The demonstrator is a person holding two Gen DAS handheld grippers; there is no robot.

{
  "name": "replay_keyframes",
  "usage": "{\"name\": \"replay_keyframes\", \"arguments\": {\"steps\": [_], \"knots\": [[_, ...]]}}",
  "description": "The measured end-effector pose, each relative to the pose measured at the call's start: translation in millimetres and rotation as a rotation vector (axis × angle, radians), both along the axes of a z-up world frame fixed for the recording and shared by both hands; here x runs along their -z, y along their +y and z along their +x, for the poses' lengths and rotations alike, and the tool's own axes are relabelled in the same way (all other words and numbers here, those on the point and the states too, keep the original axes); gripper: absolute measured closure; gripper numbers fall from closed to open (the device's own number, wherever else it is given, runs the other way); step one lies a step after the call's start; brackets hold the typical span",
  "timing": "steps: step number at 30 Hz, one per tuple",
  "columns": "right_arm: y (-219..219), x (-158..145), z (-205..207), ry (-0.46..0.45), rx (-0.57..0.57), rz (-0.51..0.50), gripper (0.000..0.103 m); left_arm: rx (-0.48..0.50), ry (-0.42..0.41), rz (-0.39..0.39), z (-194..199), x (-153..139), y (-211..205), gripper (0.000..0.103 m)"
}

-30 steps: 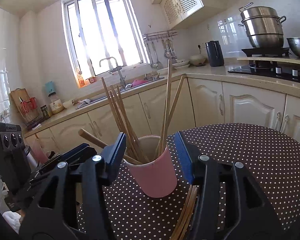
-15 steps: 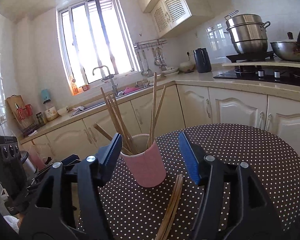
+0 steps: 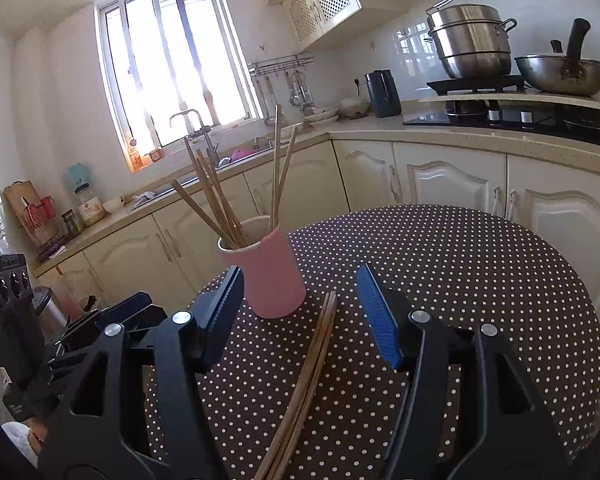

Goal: Organize utensils
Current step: 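Move both open grippers back down to the remaining chopsticks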

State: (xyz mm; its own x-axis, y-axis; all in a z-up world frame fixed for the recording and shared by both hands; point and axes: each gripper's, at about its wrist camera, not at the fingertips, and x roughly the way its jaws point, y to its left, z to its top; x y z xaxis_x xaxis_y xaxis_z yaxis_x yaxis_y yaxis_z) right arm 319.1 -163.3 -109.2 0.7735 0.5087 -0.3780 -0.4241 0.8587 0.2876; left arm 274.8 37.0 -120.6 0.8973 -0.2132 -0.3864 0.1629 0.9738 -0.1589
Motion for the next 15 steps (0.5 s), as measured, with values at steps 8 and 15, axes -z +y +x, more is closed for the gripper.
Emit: {"name": "replay_keyframes", "arguments": {"steps": [8,15], "knots": [[1.6,19.1,-2.6,0.101,0.002,-0.068,0.044,0.008,0.111,0.047,6.1,12.6,-12.7,0.046],[11.3,38.3,4.3,0.243,-0.038,-0.143,0.044,0.023,0.221,0.039,17.6,21.7,-13.3,0.046]]}}
